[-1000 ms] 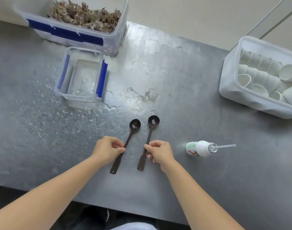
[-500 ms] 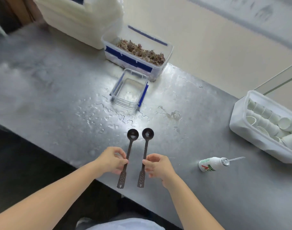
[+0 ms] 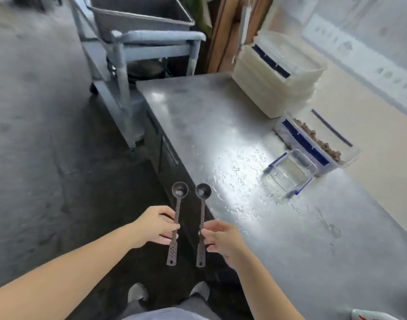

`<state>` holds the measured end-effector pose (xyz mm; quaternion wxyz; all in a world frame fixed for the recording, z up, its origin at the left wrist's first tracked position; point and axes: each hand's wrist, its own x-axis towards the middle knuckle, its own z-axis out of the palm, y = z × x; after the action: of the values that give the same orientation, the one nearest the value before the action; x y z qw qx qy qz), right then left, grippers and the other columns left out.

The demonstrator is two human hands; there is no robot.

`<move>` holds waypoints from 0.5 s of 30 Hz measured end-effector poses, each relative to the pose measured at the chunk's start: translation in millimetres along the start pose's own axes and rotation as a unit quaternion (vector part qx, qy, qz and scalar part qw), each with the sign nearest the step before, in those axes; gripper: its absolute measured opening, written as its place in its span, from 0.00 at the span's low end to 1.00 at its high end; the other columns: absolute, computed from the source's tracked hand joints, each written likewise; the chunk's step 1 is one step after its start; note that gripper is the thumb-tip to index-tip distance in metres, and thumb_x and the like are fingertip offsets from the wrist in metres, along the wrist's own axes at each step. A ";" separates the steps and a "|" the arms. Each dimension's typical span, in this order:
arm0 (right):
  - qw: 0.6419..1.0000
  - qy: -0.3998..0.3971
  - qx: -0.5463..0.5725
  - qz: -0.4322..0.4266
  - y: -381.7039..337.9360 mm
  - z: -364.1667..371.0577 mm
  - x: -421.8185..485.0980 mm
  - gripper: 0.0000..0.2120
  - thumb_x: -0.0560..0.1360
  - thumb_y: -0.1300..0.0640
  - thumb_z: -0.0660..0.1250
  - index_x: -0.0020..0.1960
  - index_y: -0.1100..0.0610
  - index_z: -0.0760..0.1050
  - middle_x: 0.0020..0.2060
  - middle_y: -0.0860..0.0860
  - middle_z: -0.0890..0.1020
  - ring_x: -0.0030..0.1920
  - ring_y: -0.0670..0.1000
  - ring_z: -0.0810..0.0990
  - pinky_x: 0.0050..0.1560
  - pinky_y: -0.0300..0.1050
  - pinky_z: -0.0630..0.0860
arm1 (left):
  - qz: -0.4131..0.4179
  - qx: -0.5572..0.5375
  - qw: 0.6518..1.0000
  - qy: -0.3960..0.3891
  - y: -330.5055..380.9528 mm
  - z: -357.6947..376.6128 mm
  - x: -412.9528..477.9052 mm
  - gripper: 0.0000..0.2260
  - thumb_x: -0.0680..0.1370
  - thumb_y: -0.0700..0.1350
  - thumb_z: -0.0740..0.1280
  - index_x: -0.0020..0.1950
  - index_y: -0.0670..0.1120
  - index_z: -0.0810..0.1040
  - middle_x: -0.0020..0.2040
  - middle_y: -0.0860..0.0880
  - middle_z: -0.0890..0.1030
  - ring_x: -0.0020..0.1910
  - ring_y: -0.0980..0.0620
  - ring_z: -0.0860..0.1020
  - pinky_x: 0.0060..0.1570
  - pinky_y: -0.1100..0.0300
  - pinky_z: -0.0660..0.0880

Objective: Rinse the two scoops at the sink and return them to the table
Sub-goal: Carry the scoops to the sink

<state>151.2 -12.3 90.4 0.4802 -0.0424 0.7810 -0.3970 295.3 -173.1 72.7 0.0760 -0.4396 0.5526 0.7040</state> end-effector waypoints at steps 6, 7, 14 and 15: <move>0.991 -0.096 -0.086 -0.044 -31.4 94.0 -10.2 0.04 0.74 0.62 0.71 0.45 0.55 0.84 0.37 0.52 0.85 0.36 0.48 0.82 0.38 0.41 0.83 | 0.008 -0.092 0.992 0.091 -47.6 -85.8 -42.8 0.10 0.74 0.35 0.72 0.54 0.44 0.78 0.48 0.39 0.85 0.43 0.42 0.86 0.48 0.42 0.83; 0.987 -0.114 -0.100 -0.053 -36.9 108.0 -11.1 0.05 0.74 0.63 0.70 0.47 0.57 0.84 0.37 0.52 0.85 0.37 0.49 0.83 0.40 0.42 0.84 | 0.013 -0.115 0.988 0.107 -55.2 -98.2 -50.5 0.10 0.74 0.35 0.72 0.53 0.43 0.78 0.48 0.39 0.85 0.43 0.42 0.86 0.48 0.42 0.83; 0.950 -0.243 -0.179 -0.084 -70.6 202.8 -13.4 0.05 0.75 0.66 0.68 0.47 0.60 0.82 0.38 0.53 0.84 0.37 0.50 0.81 0.44 0.46 0.82 | 0.026 -0.247 0.943 0.221 -108.4 -162.4 -109.7 0.10 0.73 0.34 0.73 0.53 0.40 0.78 0.49 0.37 0.84 0.44 0.39 0.86 0.42 0.45 0.83; 0.943 -0.258 -0.192 -0.087 -74.4 215.8 -12.8 0.05 0.76 0.66 0.68 0.48 0.60 0.82 0.38 0.53 0.84 0.37 0.50 0.80 0.45 0.47 0.82 | 0.025 -0.259 0.937 0.234 -114.6 -168.7 -116.9 0.10 0.73 0.34 0.73 0.53 0.40 0.78 0.49 0.37 0.84 0.44 0.39 0.86 0.41 0.46 0.83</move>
<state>303.8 -182.3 100.5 0.6113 -0.3027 0.6851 -0.2555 523.9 -228.1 72.9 -0.1895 -0.5829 0.3638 0.7014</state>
